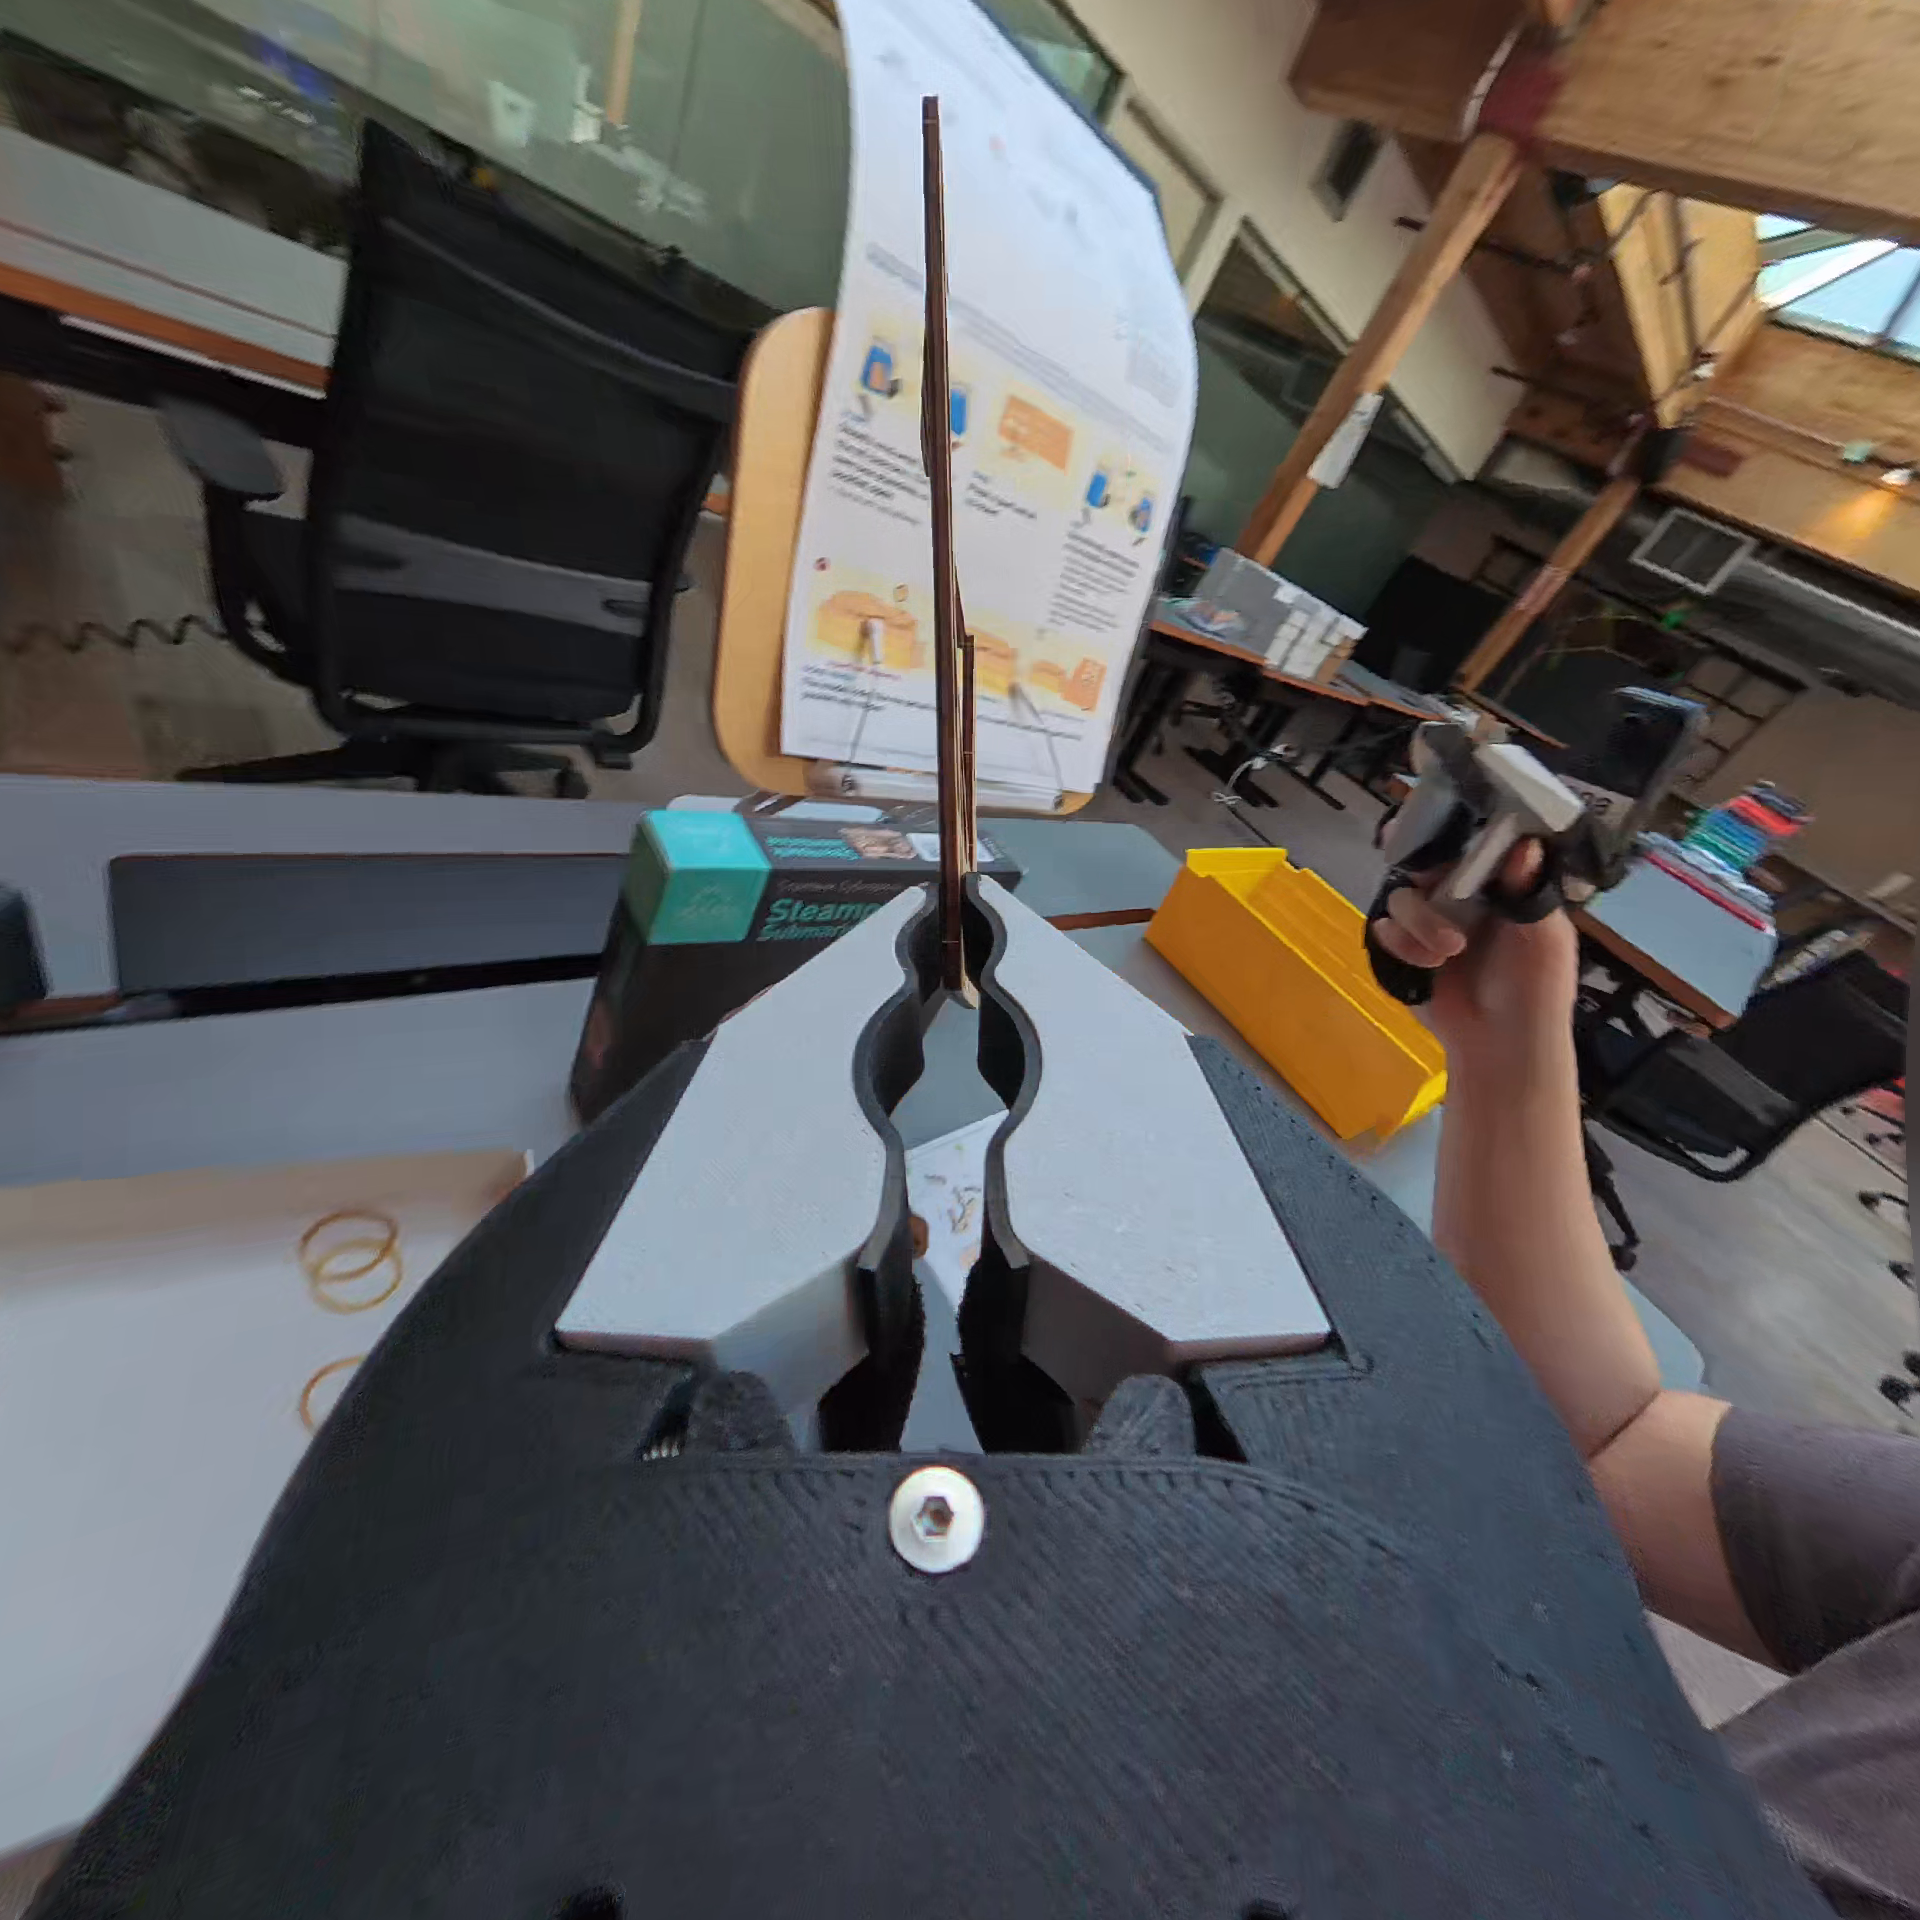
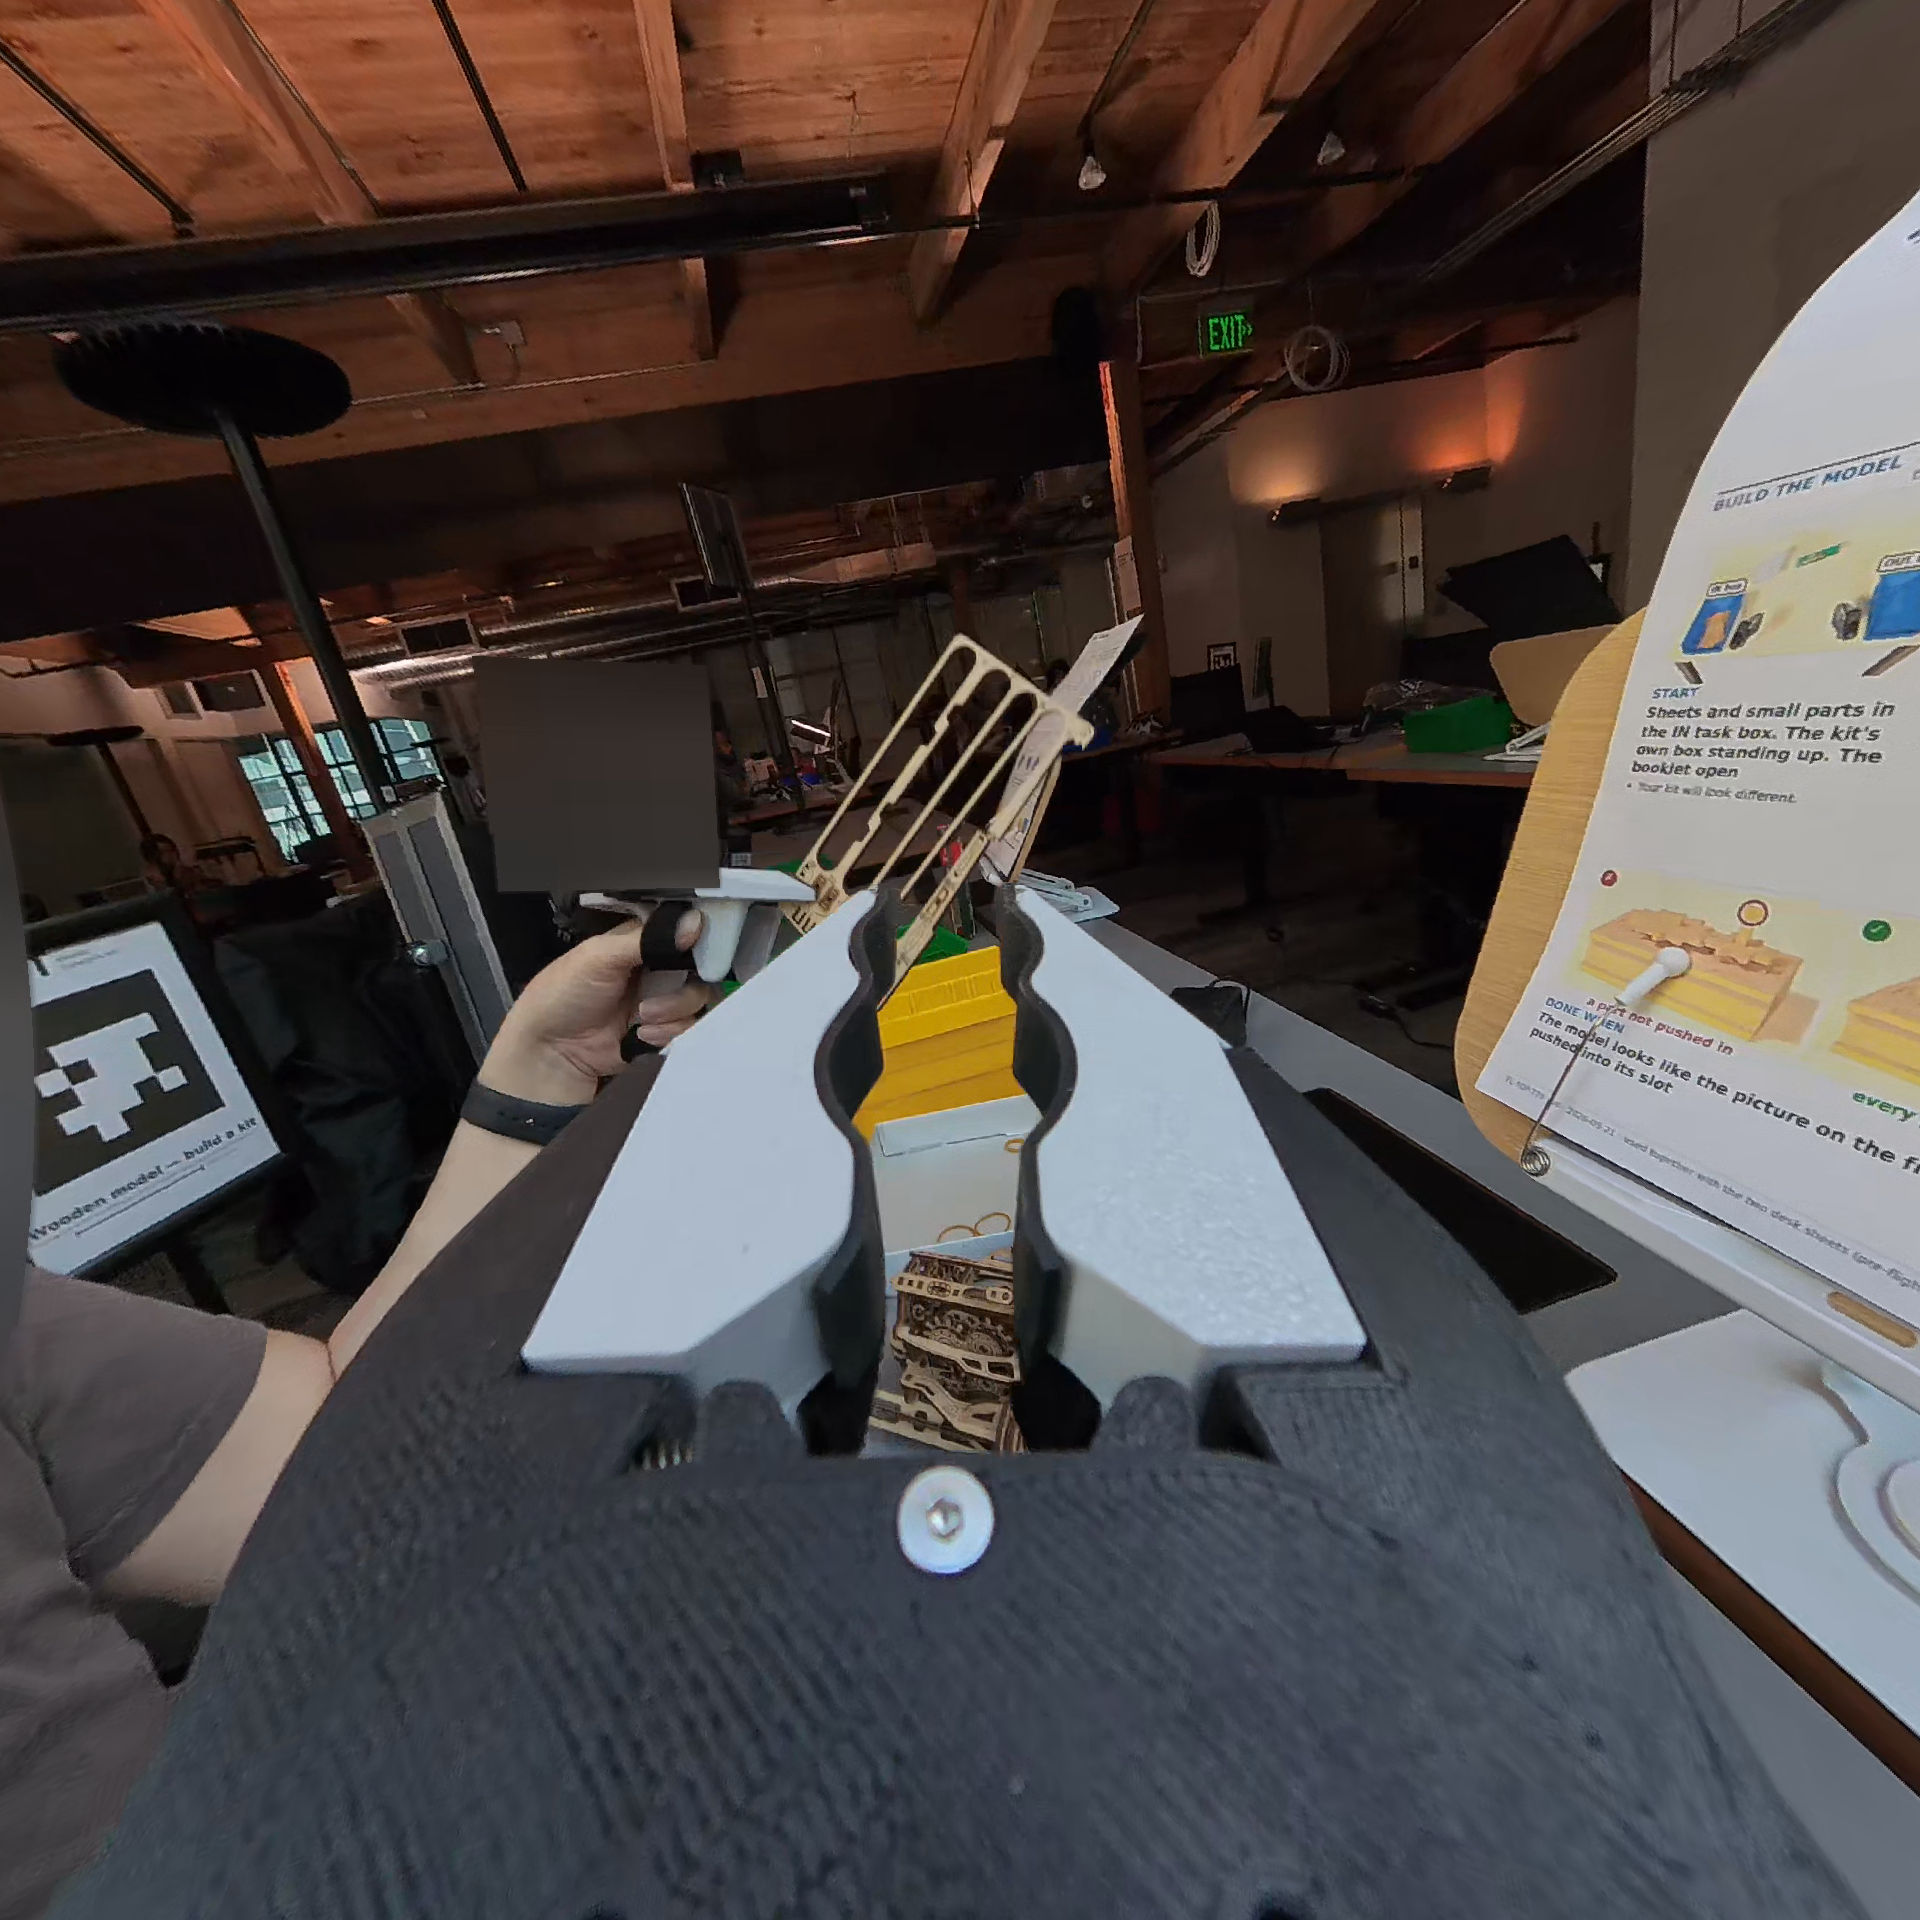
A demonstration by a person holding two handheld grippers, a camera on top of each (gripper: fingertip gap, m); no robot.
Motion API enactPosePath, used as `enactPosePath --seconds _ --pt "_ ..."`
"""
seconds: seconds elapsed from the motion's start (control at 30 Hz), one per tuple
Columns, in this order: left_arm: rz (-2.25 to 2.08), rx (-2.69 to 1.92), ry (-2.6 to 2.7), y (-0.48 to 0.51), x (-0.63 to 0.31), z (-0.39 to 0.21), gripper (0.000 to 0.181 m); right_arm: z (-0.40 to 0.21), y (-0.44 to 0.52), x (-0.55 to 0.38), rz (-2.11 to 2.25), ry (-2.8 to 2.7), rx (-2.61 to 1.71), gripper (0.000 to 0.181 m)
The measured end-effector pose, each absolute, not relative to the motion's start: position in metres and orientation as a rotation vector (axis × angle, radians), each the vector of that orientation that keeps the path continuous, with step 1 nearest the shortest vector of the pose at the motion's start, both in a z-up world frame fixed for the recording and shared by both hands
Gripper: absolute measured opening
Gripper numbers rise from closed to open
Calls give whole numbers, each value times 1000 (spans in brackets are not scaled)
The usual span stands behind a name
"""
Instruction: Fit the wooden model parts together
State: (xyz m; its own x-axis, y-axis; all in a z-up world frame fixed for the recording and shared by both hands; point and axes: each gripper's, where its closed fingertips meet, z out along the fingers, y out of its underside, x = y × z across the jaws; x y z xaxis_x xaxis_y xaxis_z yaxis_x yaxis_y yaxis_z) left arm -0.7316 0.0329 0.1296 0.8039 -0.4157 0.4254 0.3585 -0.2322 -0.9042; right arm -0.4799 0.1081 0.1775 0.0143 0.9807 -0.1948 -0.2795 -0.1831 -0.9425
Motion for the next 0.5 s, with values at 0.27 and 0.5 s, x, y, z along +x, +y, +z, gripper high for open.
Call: enactPosePath --seconds 0.27,0.5 --pt "-716 -1789 -377 -62 -815 32 0 198 96 -461 1521 -850 -1067 18" --pt "-964 -1679 -512 -95 -821 -18 0 215 87 -442 1566 -795 -981 18"
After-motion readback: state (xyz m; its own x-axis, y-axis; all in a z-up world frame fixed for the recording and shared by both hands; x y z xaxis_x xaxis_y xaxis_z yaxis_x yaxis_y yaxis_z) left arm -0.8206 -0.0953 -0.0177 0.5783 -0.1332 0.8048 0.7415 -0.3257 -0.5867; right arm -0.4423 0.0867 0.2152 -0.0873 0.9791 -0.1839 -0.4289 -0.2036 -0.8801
